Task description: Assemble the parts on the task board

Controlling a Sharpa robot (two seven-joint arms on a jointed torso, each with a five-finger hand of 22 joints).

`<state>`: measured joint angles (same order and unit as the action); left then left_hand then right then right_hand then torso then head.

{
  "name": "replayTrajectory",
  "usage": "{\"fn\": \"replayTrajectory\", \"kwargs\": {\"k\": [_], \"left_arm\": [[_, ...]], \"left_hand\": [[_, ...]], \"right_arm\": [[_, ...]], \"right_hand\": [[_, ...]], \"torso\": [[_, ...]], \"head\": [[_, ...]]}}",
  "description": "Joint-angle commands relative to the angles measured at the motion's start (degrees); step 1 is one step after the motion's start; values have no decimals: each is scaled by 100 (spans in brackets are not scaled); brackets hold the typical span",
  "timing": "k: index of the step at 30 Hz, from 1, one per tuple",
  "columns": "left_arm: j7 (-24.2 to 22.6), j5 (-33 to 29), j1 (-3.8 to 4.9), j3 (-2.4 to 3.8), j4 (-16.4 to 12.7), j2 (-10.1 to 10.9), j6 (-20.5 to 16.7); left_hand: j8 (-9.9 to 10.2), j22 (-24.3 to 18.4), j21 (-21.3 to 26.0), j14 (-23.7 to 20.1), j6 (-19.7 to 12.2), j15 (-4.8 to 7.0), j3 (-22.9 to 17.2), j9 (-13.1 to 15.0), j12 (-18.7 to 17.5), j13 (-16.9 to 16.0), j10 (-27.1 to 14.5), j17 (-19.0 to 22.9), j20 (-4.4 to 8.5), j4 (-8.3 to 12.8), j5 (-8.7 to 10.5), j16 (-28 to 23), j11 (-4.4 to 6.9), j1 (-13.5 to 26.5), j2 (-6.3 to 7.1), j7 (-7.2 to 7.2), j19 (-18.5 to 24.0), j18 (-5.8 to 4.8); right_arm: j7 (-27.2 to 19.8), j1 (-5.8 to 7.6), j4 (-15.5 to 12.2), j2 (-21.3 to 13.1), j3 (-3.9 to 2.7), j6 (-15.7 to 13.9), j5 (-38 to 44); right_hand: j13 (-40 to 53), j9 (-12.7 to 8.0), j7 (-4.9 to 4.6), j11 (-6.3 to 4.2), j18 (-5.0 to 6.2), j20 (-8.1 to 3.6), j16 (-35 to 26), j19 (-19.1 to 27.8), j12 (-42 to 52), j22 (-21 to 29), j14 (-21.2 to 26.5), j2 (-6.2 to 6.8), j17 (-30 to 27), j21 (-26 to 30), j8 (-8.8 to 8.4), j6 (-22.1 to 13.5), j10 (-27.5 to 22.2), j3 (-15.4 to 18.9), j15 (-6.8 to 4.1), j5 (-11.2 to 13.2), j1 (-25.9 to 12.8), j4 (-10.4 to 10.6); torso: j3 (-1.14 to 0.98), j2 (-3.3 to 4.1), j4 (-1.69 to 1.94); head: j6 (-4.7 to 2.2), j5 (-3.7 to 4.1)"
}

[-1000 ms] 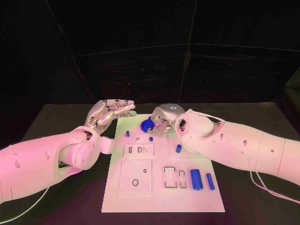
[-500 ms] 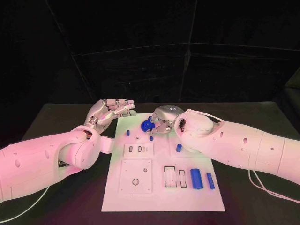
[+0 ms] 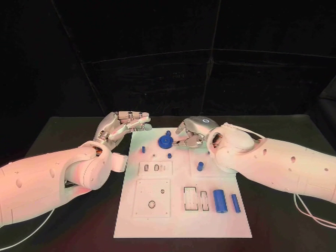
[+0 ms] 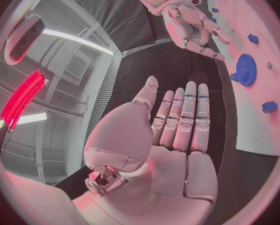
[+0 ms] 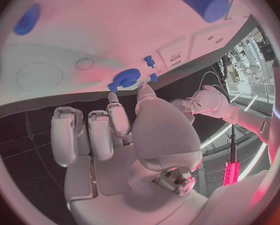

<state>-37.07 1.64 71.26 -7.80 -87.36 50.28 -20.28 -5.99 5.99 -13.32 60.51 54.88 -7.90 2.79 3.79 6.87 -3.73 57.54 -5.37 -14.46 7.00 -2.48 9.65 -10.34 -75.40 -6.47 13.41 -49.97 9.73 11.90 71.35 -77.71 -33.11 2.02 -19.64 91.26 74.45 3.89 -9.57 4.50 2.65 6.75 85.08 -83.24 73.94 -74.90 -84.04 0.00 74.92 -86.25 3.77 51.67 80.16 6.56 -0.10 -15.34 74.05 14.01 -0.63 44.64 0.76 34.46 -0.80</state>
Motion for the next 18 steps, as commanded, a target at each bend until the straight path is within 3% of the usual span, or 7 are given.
{"fn": "replayTrajectory", "kwargs": {"k": [1, 4, 7, 12, 14, 18], "left_arm": [[-31, 0, 9, 7, -6, 15, 78], [-33, -2, 9, 6, -6, 28, 85], [-36, -21, 9, 6, -1, 33, 97], [-37, -36, 8, 6, 26, 25, 112], [-37, -37, 8, 6, 29, 22, 113], [-36, -45, 8, 6, 38, 2, 118]], "left_hand": [[35, -7, 28, 26, 20, -16, 5, -7, -35, 7, 31, 8, 1, 31, -23, -28, -19, 5, -3, 20, -37, 71], [36, -8, 30, 27, 23, -16, 2, -6, -36, 7, 33, 8, 0, 34, -23, -29, -18, 4, -6, 16, -38, 71], [36, -8, 30, 27, 23, -16, 2, -6, -36, 7, 33, 8, 0, 34, -23, -29, -18, 4, -6, 16, -38, 71], [37, -10, 31, 30, 26, -16, -1, -5, -38, 6, 37, 9, 0, 39, -23, -31, -15, 2, -10, 12, -39, 71], [37, -10, 31, 30, 26, -16, -1, -5, -38, 6, 37, 9, 0, 39, -23, -31, -15, 2, -10, 12, -39, 71], [37, -10, 32, 32, 28, -15, -2, -5, -39, 5, 39, 9, 0, 41, -23, -31, -15, 2, -10, 11, -40, 72]], "right_arm": [[-997, 40, -203, -366, -5, -528, -1145], [-1439, 57, -294, -708, -4, -491, -1907], [-1827, 64, -330, -1021, -2, -483, -2596], [-2211, 65, -210, -1402, 2, -342, -3079], [-2257, 64, -164, -1449, 2, -344, -3034], [-2322, 59, -16, -1542, 3, -335, -2756]], "right_hand": [[-57, 9, 15, -9, -37, -8, -34, 33, -72, -581, -322, -8, 136, 30, 18, 9, -52, -47, 31, 172, 394, -210], [-117, 22, 22, -22, -29, -20, -58, 63, -147, -546, -312, 8, 92, 50, 46, 102, -101, -87, 18, 228, 741, -438], [-147, 14, 33, -36, -20, -32, -81, 93, -187, -508, -302, 45, 52, 71, 26, 90, -126, -98, 5, 69, 944, -595], [-185, 24, 35, -43, -19, -43, -83, 96, -237, -505, -307, 71, 66, 76, 55, 184, -150, -95, -3, -46, 1108, -751], [-196, 19, 34, -43, -19, -44, -87, 97, -250, -503, -306, 76, 60, 77, 44, 174, -158, -101, -4, -69, 1154, -792], [-232, 7, 27, -39, -16, -45, -94, 108, -294, -489, -304, 95, 50, 85, 15, 133, -182, -106, -2, -83, 1238, -879]], "torso": [[5, -18, -26], [6, -41, -67], [5, -56, -107], [-31, -70, -154], [-36, -69, -160], [-37, -60, -133]], "head": [[-21, 7], [-37, 8], [-49, 35], [-68, 91], [-71, 90], [-72, 122]]}}
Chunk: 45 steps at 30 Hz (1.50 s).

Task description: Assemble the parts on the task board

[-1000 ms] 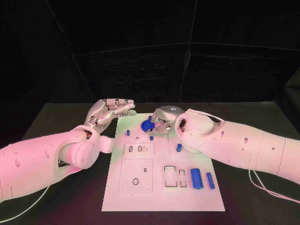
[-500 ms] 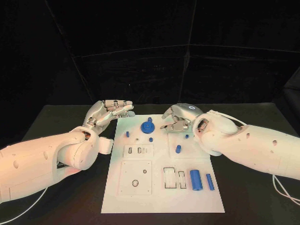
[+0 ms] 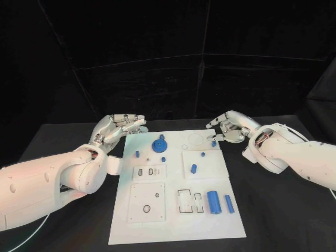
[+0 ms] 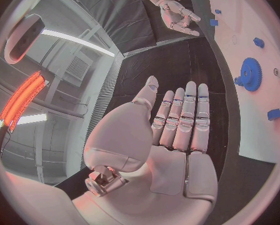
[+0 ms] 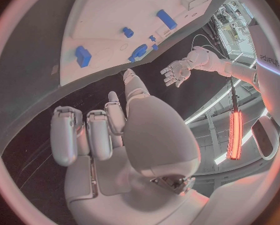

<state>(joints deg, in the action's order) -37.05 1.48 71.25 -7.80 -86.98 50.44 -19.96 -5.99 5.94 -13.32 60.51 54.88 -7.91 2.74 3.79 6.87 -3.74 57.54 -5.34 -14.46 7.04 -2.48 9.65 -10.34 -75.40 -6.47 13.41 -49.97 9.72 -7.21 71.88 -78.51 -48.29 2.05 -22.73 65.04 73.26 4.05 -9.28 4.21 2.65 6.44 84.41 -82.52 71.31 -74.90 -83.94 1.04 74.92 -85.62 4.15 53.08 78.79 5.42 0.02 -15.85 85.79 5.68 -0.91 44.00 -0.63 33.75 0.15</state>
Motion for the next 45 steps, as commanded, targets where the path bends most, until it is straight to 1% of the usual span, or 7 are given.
{"fn": "replayTrajectory", "kwargs": {"k": [1, 4, 11, 17, 21, 27, 45], "left_arm": [[-36, -31, 8, 6, 3, -21, 89], [-33, -33, 8, 5, 10, -36, 95], [-27, -35, 6, 5, 59, -65, 103], [-16, -54, 5, 5, 90, -76, 116], [-8, -60, 4, 4, 99, -84, 122], [-2, -62, 3, 4, 106, -89, 127], [8, -63, 1, 4, 116, -90, 132]], "left_hand": [[38, -6, 32, 32, 28, -15, 2, -6, -39, 6, 39, 7, 0, 37, -23, -31, -15, 2, -10, 11, -40, 72], [38, -6, 32, 32, 28, -15, 2, -6, -39, 6, 39, 7, 0, 37, -23, -31, -15, 2, -10, 11, -40, 72], [38, -6, 32, 32, 28, -15, 2, -6, -39, 6, 39, 7, 0, 37, -23, -31, -15, 2, -10, 11, -40, 72], [43, -9, 36, 34, 31, -15, 6, -5, -45, 5, 42, 9, 0, 39, -22, -36, -14, 16, -8, 12, -41, 72], [46, -11, 38, 34, 30, -16, 9, -5, -48, 6, 41, 10, 0, 38, -22, -39, -15, 25, -6, 14, -42, 72], [58, -16, 45, 31, 27, -19, 17, -6, -61, 6, 38, 14, -2, 36, -22, -49, -21, 49, -3, 24, -42, 71], [62, -18, 48, 30, 26, -21, 18, -6, -66, 6, 36, 15, -3, 35, -22, -53, -24, 58, -5, 26, -41, 70]], "right_arm": [[-409, 5, 104, -37, 0, -13, -87], [-382, 3, 218, -54, 1, 61, 48], [-327, -35, 415, -36, 2, 354, 206], [-242, -118, 512, -10, 3, 480, 238], [-151, -165, 597, 19, 3, 560, 263], [-35, -228, 706, 85, 3, 529, 300], [30, -323, 888, 274, 2, 540, 308]], "right_hand": [[-124, -12, -4, -8, -17, -14, -26, 35, -43, -490, -315, -3, 54, 22, -29, -20, -52, 13, -13, -32, 67, -53], [-148, -23, -11, -2, -15, -11, -27, 40, -72, -483, -316, 10, 58, 26, -52, -93, -68, 33, -7, -37, 65, -75], [-148, -26, -13, 1, -15, -9, -26, 42, -73, -481, -317, 18, 64, 28, -56, -119, -68, 42, -6, -37, 66, -87], [-137, -12, -15, 4, -15, -6, -26, 40, -60, -484, -318, 8, 66, 27, -23, -76, -55, 58, -3, -28, 49, -90], [-135, -10, -14, 4, -15, -6, -27, 41, -57, -482, -318, 7, 65, 28, -19, -68, -53, 60, -2, -28, 47, -91], [-130, -3, -13, 2, -11, -5, -31, 51, -51, -469, -316, -18, 58, 35, -1, -39, -45, 68, -2, -21, 27, -88], [-49, 22, 25, -35, -18, -27, -14, 21, 44, -502, -331, -286, 111, 22, 110, 242, 38, -26, -32, 113, 7, -118]], "torso": [[-10, 4, 8], [11, 1, 23], [-3, 8, 12], [11, 4, -1], [4, 3, 4], [7, -1, 13], [8, 1, 14]], "head": [[-1, 35], [4, 55], [32, 5], [63, 25], [73, 35], [66, 46], [83, 36]]}}
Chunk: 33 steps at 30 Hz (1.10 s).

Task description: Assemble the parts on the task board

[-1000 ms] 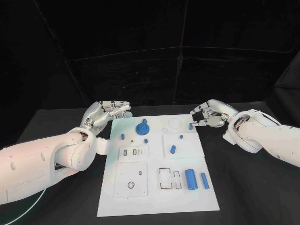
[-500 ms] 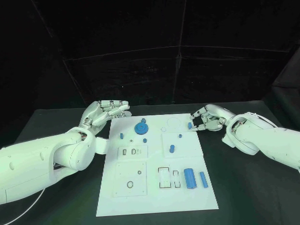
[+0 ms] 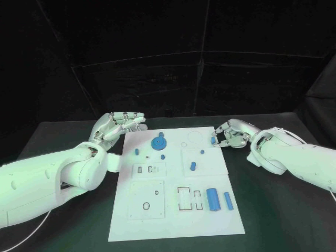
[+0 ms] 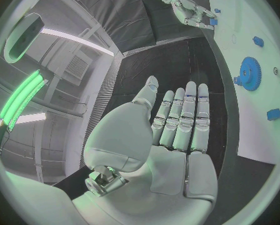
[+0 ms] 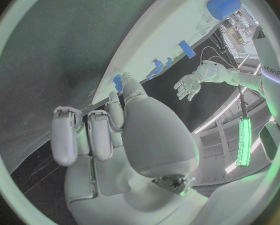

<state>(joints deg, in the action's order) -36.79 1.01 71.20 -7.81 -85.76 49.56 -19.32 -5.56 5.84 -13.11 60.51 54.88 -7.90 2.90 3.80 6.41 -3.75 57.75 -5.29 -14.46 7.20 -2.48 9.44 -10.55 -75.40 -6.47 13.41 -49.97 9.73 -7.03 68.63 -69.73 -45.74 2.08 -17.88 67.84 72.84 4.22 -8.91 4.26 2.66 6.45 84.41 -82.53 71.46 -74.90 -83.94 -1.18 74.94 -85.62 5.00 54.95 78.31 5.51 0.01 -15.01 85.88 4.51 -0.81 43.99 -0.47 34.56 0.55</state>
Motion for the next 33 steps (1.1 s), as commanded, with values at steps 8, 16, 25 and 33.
{"fn": "replayTrajectory", "kwargs": {"k": [8, 16, 25, 33], "left_arm": [[-14, -15, 7, 5, -2, -2, 69], [-12, -15, 6, 5, 3, -3, 67], [-9, -15, 6, 5, 5, -3, 74], [-3, -15, 6, 5, -3, 2, 77]], "left_hand": [[20, -9, 28, 30, 26, -22, 2, -7, -22, 7, 15, 10, -3, 20, -22, -33, -3, 60, -6, 27, -42, 70], [21, -10, 28, 30, 26, -22, 2, -7, -23, 7, 15, 11, -4, 20, -22, -34, -4, 61, -7, 27, -42, 70], [23, -10, 30, 30, 26, -22, 0, -7, -25, 7, 15, 11, -4, 22, -22, -35, -4, 61, -9, 26, -42, 70], [26, -12, 31, 29, 25, -23, -1, -7, -29, 7, 14, 12, -4, 27, -22, -38, -4, 59, -9, 26, -42, 70]], "right_arm": [[-12, -3, 37, 63, -1, 48, 29], [-33, -4, 40, 88, -1, 57, 29], [-25, -4, 40, 86, -1, -6, 28], [-64, -4, 19, 79, -1, -175, 28]], "right_hand": [[28, 5, 6, -57, -23, -37, -6, 7, 68, -520, -336, -129, 130, 14, 48, 143, 116, -73, -43, 78, -22, -4], [58, 2, 19, -68, -28, -46, 9, -10, 101, -542, -344, -149, 166, 4, 55, 192, 140, -93, -52, 129, -27, -15], [74, 11, 96, -133, -30, -86, 15, -21, 112, -555, -348, -309, 186, -1, 121, 429, 150, -249, -102, 401, 23, -69], [82, 73, 275, -275, -32, -185, 14, -29, 106, -568, -351, -502, 198, -4, 321, 863, 160, -524, -219, 629, 89, -175]], "torso": [[-6, 0, 1], [-6, 0, -6], [-5, -2, 0], [-8, -2, -1]], "head": [[-9, -2], [-3, 1], [-3, 6], [6, -10]]}}
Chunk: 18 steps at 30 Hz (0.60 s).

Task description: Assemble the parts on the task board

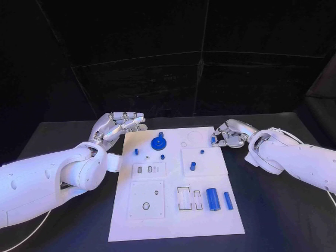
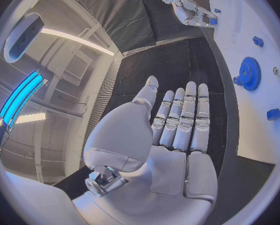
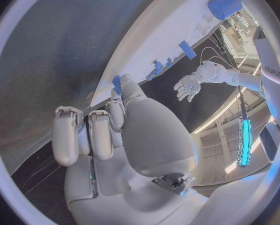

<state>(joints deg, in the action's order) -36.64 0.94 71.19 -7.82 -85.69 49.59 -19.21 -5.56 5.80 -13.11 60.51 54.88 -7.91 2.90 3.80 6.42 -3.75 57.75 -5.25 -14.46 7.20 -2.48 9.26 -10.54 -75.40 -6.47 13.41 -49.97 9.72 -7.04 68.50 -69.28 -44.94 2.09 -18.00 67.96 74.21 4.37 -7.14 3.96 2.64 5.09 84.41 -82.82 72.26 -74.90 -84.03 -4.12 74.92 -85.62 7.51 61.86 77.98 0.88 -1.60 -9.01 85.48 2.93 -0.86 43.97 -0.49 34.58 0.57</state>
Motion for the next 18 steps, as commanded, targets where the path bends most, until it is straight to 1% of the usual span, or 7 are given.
{"fn": "replayTrajectory", "kwargs": {"k": [1, 6, 8, 10, 13, 15, 18], "left_arm": [[-17, -8, 7, 5, -11, 1, 66], [-15, -8, 7, 5, -11, 3, 68], [-13, -8, 7, 5, -12, 2, 76], [-10, -8, 7, 5, -20, 3, 81], [-4, -8, 7, 5, -30, 11, 88], [-5, -8, 7, 5, -25, 11, 85], [-7, -8, 7, 5, -15, 9, 80]], "left_hand": [[26, -8, 32, 29, 25, -23, -1, -7, -29, 7, 14, 9, -4, 27, -22, -21, -5, 59, -9, 26, -42, 70], [26, -8, 32, 29, 25, -23, -1, -7, -29, 7, 14, 9, -4, 27, -22, -21, -5, 59, -9, 26, -42, 70], [29, -10, 33, 28, 23, -23, -1, -8, -32, 8, 13, 10, -5, 32, -22, -23, -5, 58, -8, 28, -42, 70], [34, -12, 36, 26, 20, -25, -2, -8, -37, 8, 11, 11, -5, 39, -23, -27, -7, 55, -6, 30, -41, 69], [34, -12, 36, 26, 20, -25, -2, -8, -37, 8, 11, 11, -5, 39, -23, -27, -7, 55, -6, 30, -41, 69], [36, -13, 37, 26, 20, -25, -3, -8, -39, 8, 10, 12, -6, 42, -22, -29, -7, 54, -5, 29, -41, 69], [37, -13, 38, 26, 20, -25, -3, -8, -39, 8, 10, 12, -6, 43, -22, -29, -7, 54, -4, 29, -41, 69]], "right_arm": [[-87, 10, -43, -1, -2, -209, 8], [-138, 9, -191, -22, -3, -494, -116], [-41, 10, -322, -70, -4, -538, -196], [44, 12, -438, -114, -5, -560, -246], [255, 15, -700, -200, -7, -590, -300], [440, 19, -871, -241, -9, -582, -304], [729, 25, -1152, -269, -11, -568, -221]], "right_hand": [[-51, 60, 110, -256, -32, -60, 17, -5, 29, -574, -343, -224, 209, -7, 81, 193, 197, -91, -69, 37, 137, -32], [-36, 65, 134, -280, -38, -91, 27, -21, 40, -596, -350, -267, 237, -16, 100, 224, 215, -196, -94, 63, 150, -78], [-68, 56, 123, -274, -33, -98, 13, -5, 2, -574, -343, -248, 206, -5, 83, 196, 196, -206, -95, 69, 108, -73], [-92, 47, 115, -269, -28, -102, -1, 11, -29, -552, -338, -221, 179, 5, 66, 170, 180, -220, -94, 52, 78, -79], [-94, 44, 112, -267, -27, -104, -7, 13, -34, -550, -335, -211, 170, 7, 59, 164, 179, -242, -93, 27, 61, -87], [-92, 42, 111, -267, -28, -105, -6, 13, -33, -550, -336, -208, 172, 7, 57, 161, 181, -250, -93, 19, 52, -88], [-123, 33, 101, -260, -27, -104, -11, 14, -72, -548, -334, -206, 166, 9, 38, 138, 163, -283, -89, 5, 13, -84]], "torso": [[-3, 1, 2], [-5, -2, -5], [-3, -8, -3], [0, -14, 5], [5, -25, 1], [12, -45, 3], [30, -72, 9]], "head": [[3, -13], [7, -20], [14, -14], [-13, 6], [-31, 9], [-14, -4], [9, -23]]}}
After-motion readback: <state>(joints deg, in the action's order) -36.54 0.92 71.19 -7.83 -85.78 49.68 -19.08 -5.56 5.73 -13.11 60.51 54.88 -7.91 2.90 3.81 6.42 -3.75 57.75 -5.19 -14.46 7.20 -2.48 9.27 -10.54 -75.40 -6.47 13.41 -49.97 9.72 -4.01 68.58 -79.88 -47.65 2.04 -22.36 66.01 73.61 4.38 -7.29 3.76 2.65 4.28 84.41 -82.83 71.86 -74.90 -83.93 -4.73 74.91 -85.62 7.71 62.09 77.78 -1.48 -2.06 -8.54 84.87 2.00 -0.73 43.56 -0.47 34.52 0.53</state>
